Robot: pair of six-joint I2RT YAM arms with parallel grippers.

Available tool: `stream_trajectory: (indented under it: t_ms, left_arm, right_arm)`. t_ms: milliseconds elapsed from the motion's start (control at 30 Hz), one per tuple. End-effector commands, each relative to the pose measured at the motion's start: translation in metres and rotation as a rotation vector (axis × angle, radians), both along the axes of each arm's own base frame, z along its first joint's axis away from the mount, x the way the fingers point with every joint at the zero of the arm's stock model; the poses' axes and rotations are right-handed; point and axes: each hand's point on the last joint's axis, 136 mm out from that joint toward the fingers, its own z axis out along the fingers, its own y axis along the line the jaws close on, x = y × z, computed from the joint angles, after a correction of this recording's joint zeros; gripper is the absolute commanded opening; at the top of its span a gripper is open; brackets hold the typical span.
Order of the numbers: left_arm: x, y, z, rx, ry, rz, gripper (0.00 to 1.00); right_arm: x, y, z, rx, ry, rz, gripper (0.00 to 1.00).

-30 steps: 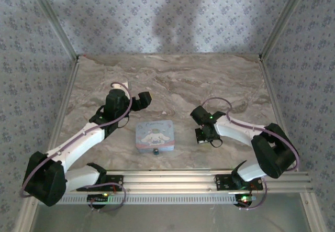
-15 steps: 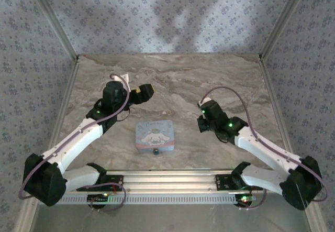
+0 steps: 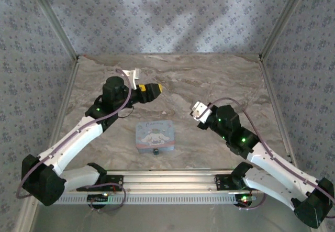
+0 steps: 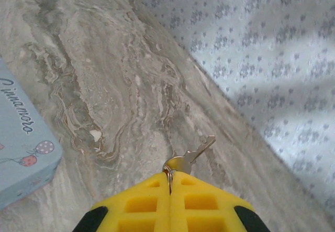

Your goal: Unlock a padlock with a key

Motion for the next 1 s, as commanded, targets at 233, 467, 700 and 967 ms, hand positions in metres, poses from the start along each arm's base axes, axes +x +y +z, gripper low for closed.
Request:
stream_trajectory:
  t_ms: [233,467,700,967]
  left_arm:
    - [-0.029,-0.057,0.025,-0.031,-0.075,-0.232,0.7]
    - [-0.036,-0.097,0.013,-0.025,-0.042,-0.32,0.62]
    - [-0.038,-0.115,0.002,-0.018,-0.015,-0.349,0.54]
    - [-0.039,-0.124,-0.005,-0.018,0.013,-0.375,0.4]
  right_arm:
    - [-0.009,0.015,0.022,-0.066,-0.149,0.106,0.0]
    - [-0.011,0.02,0.023,-0.074,-0.153,0.115,0.0]
    - [-0.012,0.023,0.027,-0.068,-0.163,0.114,0.0]
    - [-0.009,0.023,0.031,-0.049,-0.171,0.099,0.0]
